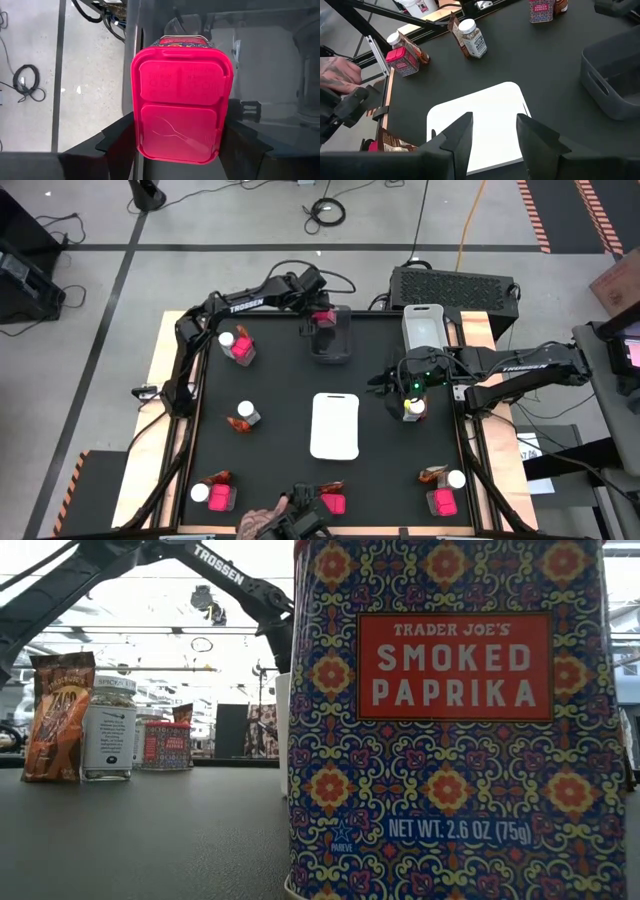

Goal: Sort spices by type
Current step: Put the red seasoning can into the black bin

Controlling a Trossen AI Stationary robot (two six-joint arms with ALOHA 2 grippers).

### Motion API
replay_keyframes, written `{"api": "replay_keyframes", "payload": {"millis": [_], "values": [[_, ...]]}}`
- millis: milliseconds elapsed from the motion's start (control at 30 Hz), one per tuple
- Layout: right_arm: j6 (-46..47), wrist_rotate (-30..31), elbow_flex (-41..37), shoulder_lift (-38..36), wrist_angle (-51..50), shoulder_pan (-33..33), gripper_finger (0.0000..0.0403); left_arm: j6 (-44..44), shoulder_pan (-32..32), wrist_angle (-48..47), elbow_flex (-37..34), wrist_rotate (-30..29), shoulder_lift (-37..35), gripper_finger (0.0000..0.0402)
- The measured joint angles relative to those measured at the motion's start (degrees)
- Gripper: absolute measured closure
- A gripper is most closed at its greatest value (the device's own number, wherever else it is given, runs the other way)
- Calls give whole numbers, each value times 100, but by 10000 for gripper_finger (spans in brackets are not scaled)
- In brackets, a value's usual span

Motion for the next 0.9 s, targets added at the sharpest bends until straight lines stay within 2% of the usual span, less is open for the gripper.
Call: {"api": "replay_keyframes", "payload": {"millis": [233,733,900], "values": [[-18,0,0,2,-19,2,257,13,-73,38,-6,-255,117,160],[-107,-2,0,2,-23,2,257,106,-89,63,-4,-352,137,159],[-107,-2,0,2,-24,2,257,101,-87,77,-4,-351,137,133]]}}
